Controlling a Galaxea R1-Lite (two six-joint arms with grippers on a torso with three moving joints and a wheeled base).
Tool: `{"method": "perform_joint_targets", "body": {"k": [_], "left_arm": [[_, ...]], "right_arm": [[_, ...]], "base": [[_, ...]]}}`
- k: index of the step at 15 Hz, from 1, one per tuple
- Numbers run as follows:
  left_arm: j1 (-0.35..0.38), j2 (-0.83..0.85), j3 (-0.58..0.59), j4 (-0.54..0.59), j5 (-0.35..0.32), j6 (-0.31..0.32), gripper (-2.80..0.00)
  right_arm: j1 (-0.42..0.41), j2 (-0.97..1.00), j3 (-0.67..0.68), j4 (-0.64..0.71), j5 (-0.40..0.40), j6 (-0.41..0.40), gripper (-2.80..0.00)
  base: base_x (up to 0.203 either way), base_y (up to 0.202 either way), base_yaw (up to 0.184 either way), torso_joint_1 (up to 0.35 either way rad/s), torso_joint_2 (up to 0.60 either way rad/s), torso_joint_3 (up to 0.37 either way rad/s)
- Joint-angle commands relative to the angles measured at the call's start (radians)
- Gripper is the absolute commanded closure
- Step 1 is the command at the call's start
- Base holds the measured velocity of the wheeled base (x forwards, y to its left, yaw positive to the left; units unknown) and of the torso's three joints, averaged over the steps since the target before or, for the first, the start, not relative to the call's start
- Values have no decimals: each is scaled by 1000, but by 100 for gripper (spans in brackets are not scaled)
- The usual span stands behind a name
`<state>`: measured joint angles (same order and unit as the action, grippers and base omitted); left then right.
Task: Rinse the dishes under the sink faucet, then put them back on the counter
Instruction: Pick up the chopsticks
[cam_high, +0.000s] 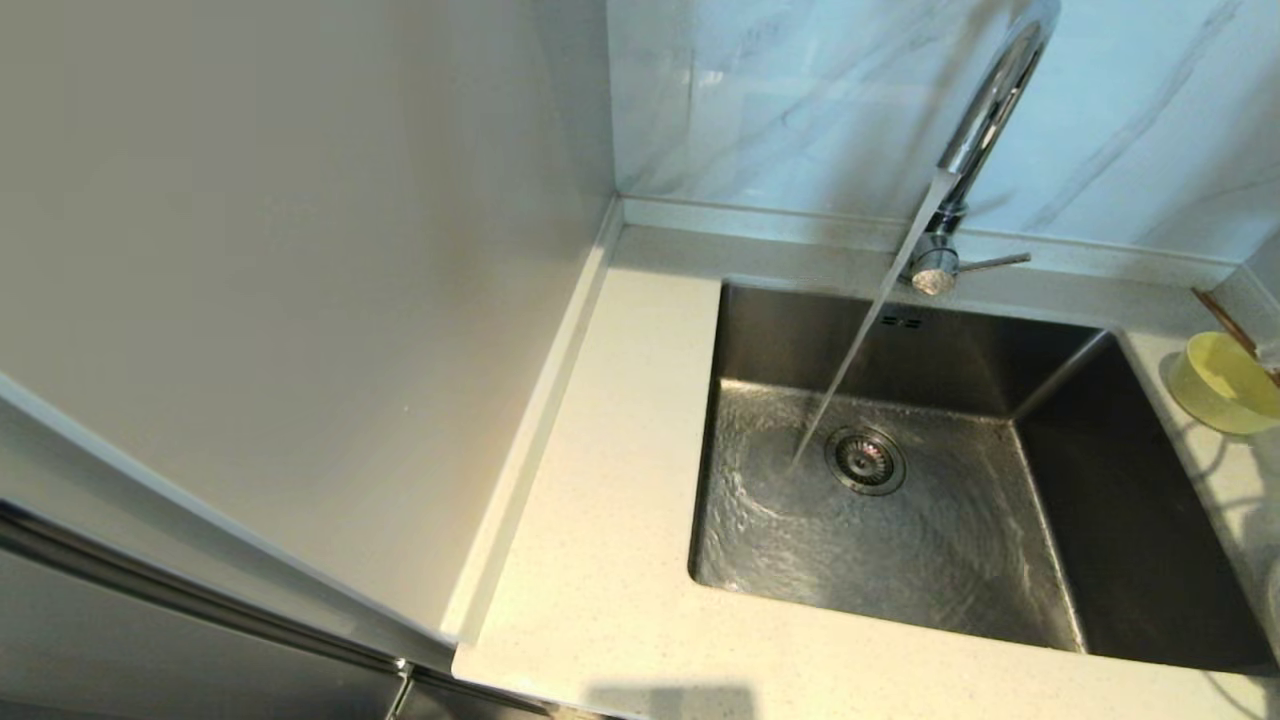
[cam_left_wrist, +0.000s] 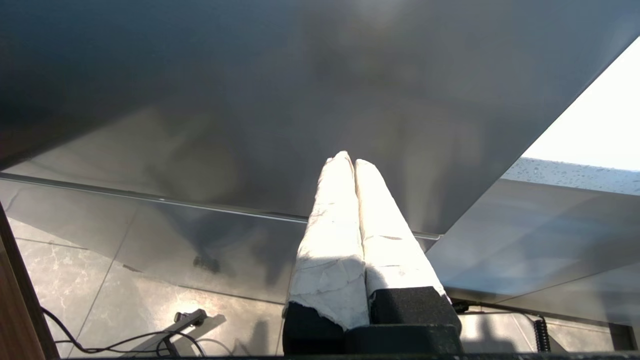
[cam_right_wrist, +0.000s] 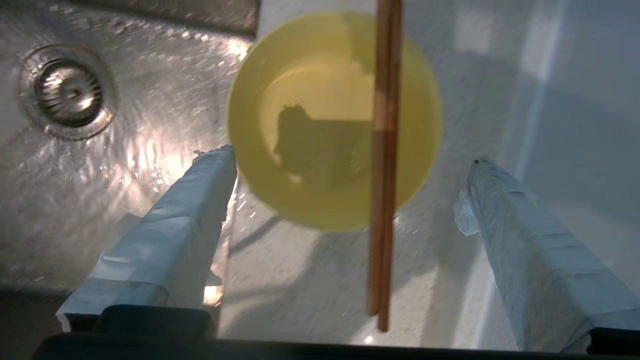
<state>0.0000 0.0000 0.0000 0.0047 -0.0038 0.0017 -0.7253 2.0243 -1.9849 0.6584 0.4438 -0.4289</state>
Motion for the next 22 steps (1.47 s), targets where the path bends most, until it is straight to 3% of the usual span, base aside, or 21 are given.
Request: {"method": "perform_joint_targets", "body": {"k": [1,4,10,17,20,22], "left_arm": [[0,0,0,0,-1,0,0],[0,0,0,0,-1,0,0],[0,0,0,0,-1,0,0],[0,0,0,0,-1,0,0],[0,0,0,0,-1,0,0],[0,0,0,0,1,0,0]], "right_arm": [[13,-7,0,-26,-19,-2,-280],[14,-13,0,-49,-35,-4,-280],[55,-2,0,-50,-174,-30,-280],[114,34,0,-58,-280,-28,-280],[135,26,0,-120,-288,9,-280],[164,21,0,-211,-289,84,-280]], "base": [[0,0,0,0,0,0],[0,0,0,0,0,0],[0,0,0,0,0,0],[0,0,0,0,0,0],[0,0,0,0,0,0],[0,0,0,0,0,0]]}}
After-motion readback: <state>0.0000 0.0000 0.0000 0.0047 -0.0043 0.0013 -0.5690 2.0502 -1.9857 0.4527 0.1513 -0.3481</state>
